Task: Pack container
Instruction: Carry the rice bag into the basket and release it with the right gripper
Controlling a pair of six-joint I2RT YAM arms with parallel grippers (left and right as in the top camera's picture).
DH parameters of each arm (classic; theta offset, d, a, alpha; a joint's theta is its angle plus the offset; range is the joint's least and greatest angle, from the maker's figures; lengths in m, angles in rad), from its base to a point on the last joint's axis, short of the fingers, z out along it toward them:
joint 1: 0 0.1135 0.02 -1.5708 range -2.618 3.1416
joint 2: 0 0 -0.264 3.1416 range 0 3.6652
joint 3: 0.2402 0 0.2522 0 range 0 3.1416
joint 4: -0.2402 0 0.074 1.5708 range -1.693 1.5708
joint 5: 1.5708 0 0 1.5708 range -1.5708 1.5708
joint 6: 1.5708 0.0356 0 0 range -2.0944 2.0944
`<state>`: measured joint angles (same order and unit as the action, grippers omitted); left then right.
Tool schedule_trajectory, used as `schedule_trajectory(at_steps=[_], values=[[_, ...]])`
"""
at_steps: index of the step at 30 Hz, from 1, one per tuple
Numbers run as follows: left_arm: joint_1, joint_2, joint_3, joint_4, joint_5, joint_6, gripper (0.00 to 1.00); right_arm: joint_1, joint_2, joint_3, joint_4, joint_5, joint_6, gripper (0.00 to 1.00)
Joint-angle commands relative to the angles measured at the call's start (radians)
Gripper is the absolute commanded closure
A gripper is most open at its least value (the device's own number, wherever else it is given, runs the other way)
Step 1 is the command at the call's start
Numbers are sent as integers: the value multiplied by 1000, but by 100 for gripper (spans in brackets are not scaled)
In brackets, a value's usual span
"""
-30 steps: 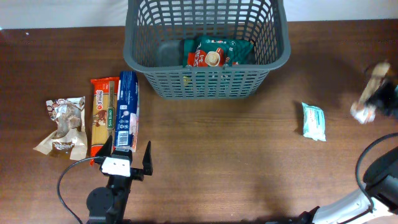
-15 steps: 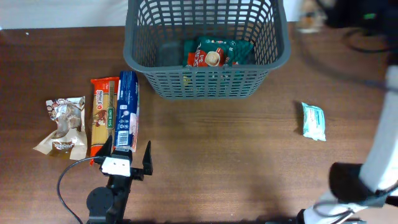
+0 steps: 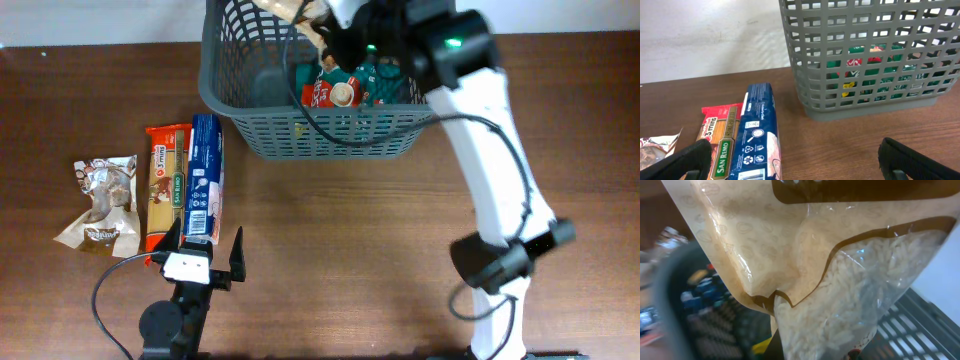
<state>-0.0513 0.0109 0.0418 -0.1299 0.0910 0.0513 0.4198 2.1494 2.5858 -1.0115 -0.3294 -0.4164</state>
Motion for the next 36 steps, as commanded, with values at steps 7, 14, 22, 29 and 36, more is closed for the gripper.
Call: schedule_trajectory(at_steps=[7,14,22,29,36], values=[[1,-5,-6,3,10,-6,1,5,142,16,165,-52,18,97],[1,-5,-6,2,10,-6,1,8,230,16,178,-97,20,96],[1,-5,-6,2,10,-6,1,31,295,15,140,-103,33,96],[1,-5,-6,2,10,-6,1,33,321,11,126,-101,60,96],[1,-5,-6,3,10,-6,1,32,322,11,126,-100,90,47]])
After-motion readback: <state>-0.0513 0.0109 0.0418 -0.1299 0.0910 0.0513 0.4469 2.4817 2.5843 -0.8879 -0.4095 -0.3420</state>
